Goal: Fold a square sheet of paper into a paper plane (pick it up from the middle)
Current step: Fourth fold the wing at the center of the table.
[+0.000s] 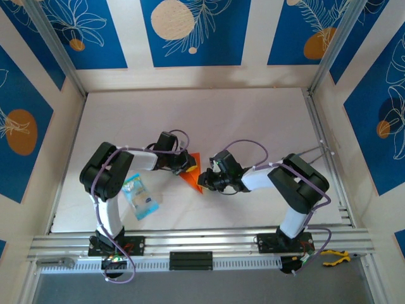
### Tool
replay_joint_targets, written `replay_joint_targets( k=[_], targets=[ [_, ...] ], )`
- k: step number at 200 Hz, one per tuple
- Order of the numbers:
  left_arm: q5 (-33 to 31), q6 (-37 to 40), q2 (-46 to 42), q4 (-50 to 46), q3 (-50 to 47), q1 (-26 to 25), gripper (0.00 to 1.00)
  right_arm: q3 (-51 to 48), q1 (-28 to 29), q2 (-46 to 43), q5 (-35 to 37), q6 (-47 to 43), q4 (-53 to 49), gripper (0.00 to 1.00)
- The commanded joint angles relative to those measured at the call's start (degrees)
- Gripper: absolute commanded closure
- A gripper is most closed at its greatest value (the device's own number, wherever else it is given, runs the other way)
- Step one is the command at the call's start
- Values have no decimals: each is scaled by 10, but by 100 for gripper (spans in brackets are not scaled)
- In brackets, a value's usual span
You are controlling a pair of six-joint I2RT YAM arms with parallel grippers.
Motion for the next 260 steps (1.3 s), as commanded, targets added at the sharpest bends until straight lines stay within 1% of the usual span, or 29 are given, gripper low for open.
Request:
replay_joint_targets(
  k=[1, 31, 45, 71, 132, 171, 198, 229, 260],
  targets=[
    [-3, 9, 19, -29, 0, -5, 87, 10, 7, -13, -17, -15, -62, 84],
    [-2, 8, 19, -27, 1, -5, 87, 16, 15, -13, -24, -22, -75, 85],
    [-2, 8, 19, -28, 0, -5, 88, 12, 16, -13, -21, -21, -79, 89],
    [-5, 7, 18, -27, -3, -4, 88, 2, 17, -13, -25, -18, -74, 93],
    [-6, 2, 16, -21, -7, -5, 88, -3, 16, -24, -41, -22, -86, 91],
    [-7, 0, 15, -20, -8, -4, 88, 3, 16, -32, -45, -33, -115, 88],
    [-7, 0, 15, -18, -8, -4, 88, 1, 15, -30, -50, -37, -118, 89],
    [-8, -2, 15, -18, -8, -5, 88, -3, 16, -17, -56, -40, -116, 93],
    [-9, -3, 14, -18, -9, -5, 88, -5, 16, -11, -53, -40, -135, 94]
  ],
)
